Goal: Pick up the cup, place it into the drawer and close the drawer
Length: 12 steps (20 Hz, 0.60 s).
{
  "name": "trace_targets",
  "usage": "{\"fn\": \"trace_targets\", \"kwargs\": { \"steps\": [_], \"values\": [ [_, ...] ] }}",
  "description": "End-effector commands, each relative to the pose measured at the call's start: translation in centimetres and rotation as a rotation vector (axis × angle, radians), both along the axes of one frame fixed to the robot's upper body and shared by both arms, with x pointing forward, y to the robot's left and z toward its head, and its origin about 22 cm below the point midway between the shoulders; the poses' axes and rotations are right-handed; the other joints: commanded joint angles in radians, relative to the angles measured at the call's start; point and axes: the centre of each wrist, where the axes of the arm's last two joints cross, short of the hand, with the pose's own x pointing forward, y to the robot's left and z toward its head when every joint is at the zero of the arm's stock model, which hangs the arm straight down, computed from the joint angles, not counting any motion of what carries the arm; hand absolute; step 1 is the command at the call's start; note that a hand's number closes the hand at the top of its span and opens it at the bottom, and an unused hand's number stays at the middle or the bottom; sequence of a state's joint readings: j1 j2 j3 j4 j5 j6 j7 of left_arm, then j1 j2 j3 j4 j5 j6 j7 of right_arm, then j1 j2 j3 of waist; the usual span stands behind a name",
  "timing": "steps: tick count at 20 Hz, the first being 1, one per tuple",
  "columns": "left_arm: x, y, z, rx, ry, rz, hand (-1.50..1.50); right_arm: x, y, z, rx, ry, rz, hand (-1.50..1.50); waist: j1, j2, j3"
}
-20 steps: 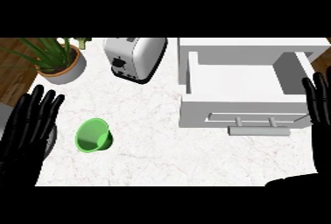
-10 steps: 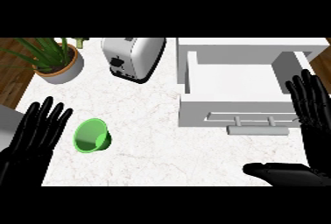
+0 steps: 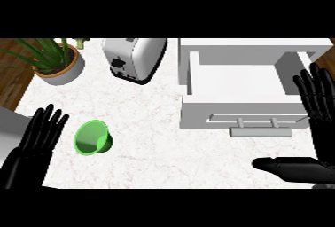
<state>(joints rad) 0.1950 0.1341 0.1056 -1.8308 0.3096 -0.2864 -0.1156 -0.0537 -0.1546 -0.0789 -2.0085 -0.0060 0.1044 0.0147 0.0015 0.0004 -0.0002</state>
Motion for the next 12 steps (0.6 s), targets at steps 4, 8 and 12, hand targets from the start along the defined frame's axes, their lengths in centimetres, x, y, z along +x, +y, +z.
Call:
{"fn": "trace_targets", "kwargs": {
  "steps": [4, 8, 12],
  "values": [
    [0.0, 2.9, -4.5, 0.064, 0.079, 0.104, -1.50, -1.1, 1.3, -1.4, -0.017, 0.003, 0.009, -1.50, -0.004, 0.000, 0.000],
    [-0.3, 4.2, -6.4, 0.094, 0.101, 0.128, -1.50, -0.1, -0.7, -0.2, -0.018, 0.007, 0.005, -1.50, -0.001, 0.000, 0.000],
    [-0.5, 4.0, -10.9, 0.111, 0.175, 0.152, -1.50, 0.7, 0.5, -0.8, -0.002, -0.003, 0.005, -1.50, -0.002, 0.001, 0.000]
  ]
}}
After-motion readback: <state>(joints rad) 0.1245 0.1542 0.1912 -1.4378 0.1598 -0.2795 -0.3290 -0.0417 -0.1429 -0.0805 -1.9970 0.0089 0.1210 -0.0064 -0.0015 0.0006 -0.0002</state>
